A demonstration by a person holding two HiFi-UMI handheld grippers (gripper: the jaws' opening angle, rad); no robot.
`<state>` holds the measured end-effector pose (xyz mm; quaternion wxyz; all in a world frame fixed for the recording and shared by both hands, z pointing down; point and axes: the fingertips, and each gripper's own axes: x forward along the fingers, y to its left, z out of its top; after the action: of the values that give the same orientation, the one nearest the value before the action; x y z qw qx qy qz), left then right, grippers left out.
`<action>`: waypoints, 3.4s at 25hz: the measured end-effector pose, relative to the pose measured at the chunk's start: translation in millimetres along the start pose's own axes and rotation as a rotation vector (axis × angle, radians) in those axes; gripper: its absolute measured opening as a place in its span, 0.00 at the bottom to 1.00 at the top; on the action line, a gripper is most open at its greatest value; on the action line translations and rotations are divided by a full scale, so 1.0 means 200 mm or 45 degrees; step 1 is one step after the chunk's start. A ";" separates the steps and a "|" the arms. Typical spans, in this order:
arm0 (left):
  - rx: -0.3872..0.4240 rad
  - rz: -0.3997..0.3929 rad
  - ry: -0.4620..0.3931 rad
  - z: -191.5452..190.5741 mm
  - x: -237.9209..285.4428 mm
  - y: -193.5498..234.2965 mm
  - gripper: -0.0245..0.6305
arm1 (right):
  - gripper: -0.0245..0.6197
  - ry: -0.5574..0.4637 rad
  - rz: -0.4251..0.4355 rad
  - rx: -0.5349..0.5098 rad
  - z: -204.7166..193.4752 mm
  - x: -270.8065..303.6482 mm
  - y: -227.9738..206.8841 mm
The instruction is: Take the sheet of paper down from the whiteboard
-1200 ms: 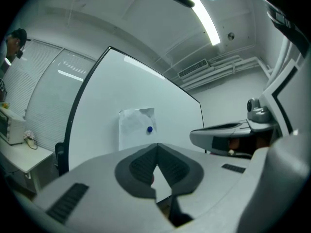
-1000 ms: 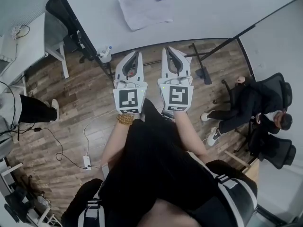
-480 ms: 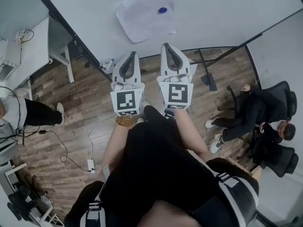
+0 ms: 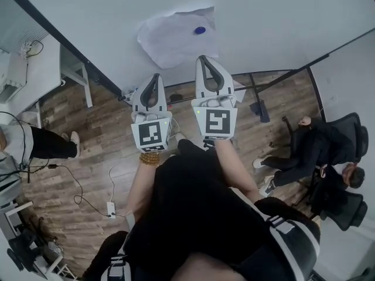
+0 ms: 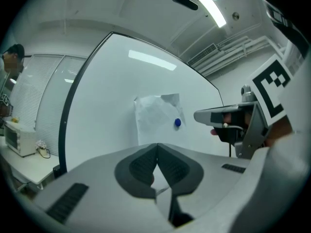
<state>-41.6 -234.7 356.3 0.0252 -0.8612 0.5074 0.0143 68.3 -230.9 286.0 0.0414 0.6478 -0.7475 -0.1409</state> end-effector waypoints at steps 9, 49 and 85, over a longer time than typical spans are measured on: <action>0.026 0.067 0.006 -0.03 0.08 0.06 0.06 | 0.05 -0.043 0.010 -0.024 -0.02 0.15 -0.08; 0.064 0.228 0.096 -0.20 0.19 0.18 0.06 | 0.23 -0.075 0.038 -0.191 -0.13 0.37 -0.14; -0.012 0.226 0.009 -0.13 0.30 0.17 0.13 | 0.23 -0.097 0.061 -0.138 -0.13 0.39 -0.14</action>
<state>-43.1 -305.5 377.8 0.0179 -0.8129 0.5819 0.0160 89.9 -314.5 294.1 0.0512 0.6208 -0.7551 -0.2045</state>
